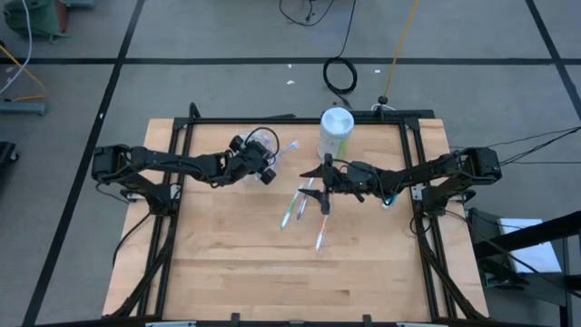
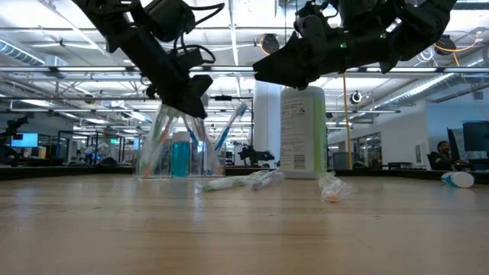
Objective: Pick & Place toothbrushing station
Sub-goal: Put the purple toothbrush into the transparent organizer, then put the mouthwash into the transparent organizer
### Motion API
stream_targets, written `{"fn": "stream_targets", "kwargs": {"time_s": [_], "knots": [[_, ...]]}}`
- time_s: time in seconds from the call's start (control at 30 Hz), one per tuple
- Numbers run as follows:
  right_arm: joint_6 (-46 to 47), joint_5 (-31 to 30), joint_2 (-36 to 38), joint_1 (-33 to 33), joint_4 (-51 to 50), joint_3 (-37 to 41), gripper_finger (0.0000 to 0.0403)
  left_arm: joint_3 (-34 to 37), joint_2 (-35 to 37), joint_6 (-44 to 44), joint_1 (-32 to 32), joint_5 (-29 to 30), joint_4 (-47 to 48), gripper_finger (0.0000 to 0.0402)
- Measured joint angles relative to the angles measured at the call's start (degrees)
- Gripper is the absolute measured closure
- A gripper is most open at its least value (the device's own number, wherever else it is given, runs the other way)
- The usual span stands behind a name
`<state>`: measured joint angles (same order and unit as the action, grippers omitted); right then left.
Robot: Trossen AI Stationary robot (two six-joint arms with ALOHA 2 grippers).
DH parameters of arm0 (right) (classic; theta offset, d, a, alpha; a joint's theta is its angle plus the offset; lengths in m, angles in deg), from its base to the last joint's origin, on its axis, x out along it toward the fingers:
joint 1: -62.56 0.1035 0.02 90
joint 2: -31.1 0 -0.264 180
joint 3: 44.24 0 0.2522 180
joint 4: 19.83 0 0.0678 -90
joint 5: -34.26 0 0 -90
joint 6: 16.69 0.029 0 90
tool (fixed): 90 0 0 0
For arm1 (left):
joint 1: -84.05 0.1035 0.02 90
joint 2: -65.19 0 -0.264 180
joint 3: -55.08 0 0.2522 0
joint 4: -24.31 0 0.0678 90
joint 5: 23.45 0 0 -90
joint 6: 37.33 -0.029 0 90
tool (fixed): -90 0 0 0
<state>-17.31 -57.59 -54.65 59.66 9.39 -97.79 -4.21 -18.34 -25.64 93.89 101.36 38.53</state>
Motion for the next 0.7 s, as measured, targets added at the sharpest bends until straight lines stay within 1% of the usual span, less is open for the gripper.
{"fn": "stream_targets", "kwargs": {"time_s": [0.1,0.3,0.4,0.53,0.7], "knots": [[0.00,2.18,0.00,0.00,0.00,0.00,0.0191,-1.18,0.00,-0.50,-0.80,-0.28,2.57,0.0255],[-0.03,1.97,0.00,0.02,-0.06,0.00,0.0190,-4.50,0.00,0.30,-3.03,-0.27,7.89,0.0224],[-0.03,1.99,0.00,0.02,-0.70,0.00,0.0190,-6.82,0.00,2.29,-4.20,-0.24,11.45,0.0218],[-0.03,1.99,0.00,0.02,-2.47,0.00,0.0190,-11.59,0.00,5.50,-5.65,-0.08,19.63,0.0218],[-0.05,1.97,0.00,-0.04,-3.45,0.00,0.0190,-17.17,0.00,8.77,-7.57,-2.57,26.05,0.0218]]}}
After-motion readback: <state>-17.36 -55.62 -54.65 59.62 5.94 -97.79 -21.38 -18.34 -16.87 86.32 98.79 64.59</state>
